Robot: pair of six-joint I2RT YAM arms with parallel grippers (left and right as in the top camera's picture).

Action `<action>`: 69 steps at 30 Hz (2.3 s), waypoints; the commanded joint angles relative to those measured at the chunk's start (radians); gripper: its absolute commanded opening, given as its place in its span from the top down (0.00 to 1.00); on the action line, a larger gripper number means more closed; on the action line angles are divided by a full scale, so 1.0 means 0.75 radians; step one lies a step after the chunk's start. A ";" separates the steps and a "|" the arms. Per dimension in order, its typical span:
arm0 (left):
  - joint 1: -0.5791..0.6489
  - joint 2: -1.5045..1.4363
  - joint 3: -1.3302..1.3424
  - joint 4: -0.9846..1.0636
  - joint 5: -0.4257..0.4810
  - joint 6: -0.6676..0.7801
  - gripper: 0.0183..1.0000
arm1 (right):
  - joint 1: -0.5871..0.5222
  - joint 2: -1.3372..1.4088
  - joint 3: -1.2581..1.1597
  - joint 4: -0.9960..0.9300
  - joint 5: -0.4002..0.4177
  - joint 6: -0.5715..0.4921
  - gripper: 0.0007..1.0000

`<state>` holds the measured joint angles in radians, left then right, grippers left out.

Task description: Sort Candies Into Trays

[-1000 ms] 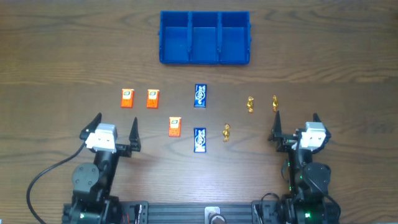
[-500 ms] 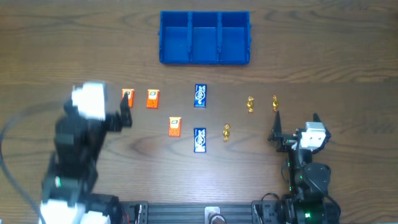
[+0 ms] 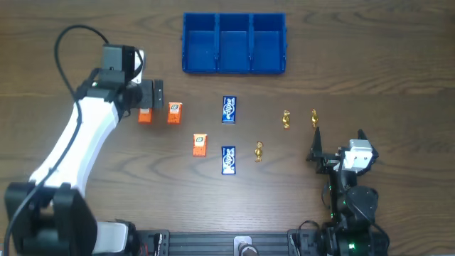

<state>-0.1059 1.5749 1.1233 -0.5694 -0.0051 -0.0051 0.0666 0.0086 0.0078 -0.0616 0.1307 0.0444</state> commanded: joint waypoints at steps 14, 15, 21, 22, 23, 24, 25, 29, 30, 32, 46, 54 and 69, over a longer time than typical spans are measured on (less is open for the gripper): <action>0.037 0.339 0.020 0.023 0.041 0.021 0.00 | -0.006 -0.008 -0.001 -0.007 0.008 0.009 0.00; 0.036 0.352 0.020 0.028 0.042 0.023 0.00 | -0.006 -0.008 -0.001 -0.007 0.008 0.009 0.00; 0.039 0.377 0.020 0.032 0.031 0.034 0.02 | -0.006 -0.008 -0.001 -0.007 0.008 0.009 0.00; 0.041 0.382 0.020 0.032 0.031 0.038 0.03 | -0.006 -0.008 -0.001 -0.007 0.008 0.009 0.00; 0.044 0.386 0.020 0.033 0.030 0.038 0.03 | -0.006 -0.008 -0.001 -0.007 0.008 0.009 0.00; 0.045 0.392 0.020 0.032 0.028 0.038 0.04 | -0.006 -0.008 -0.001 -0.007 0.008 0.009 0.00; 0.045 0.398 0.020 0.032 0.027 0.038 0.05 | -0.006 -0.008 -0.001 -0.007 0.008 0.009 0.00; 0.045 0.413 0.020 0.034 0.022 0.037 0.09 | -0.006 -0.008 -0.001 -0.007 0.008 0.009 0.00; 0.045 0.414 0.020 0.036 0.022 0.037 0.11 | -0.006 -0.008 -0.001 -0.007 0.008 0.009 0.00; 0.045 0.414 0.020 0.038 0.022 0.037 0.16 | -0.006 -0.008 -0.001 -0.007 0.008 0.009 0.00; 0.047 0.431 0.020 0.068 0.006 0.006 0.43 | -0.006 -0.008 -0.001 -0.007 0.008 0.009 0.00; 0.047 0.447 0.020 0.098 0.009 -0.015 0.52 | -0.006 -0.008 -0.001 -0.007 0.008 0.009 0.00; 0.046 0.327 0.062 0.068 0.018 -0.120 0.68 | -0.006 -0.008 -0.001 -0.007 0.008 0.009 0.00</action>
<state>-0.0784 1.8847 1.1248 -0.4961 0.0097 -0.0513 0.0666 0.0086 0.0078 -0.0616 0.1307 0.0448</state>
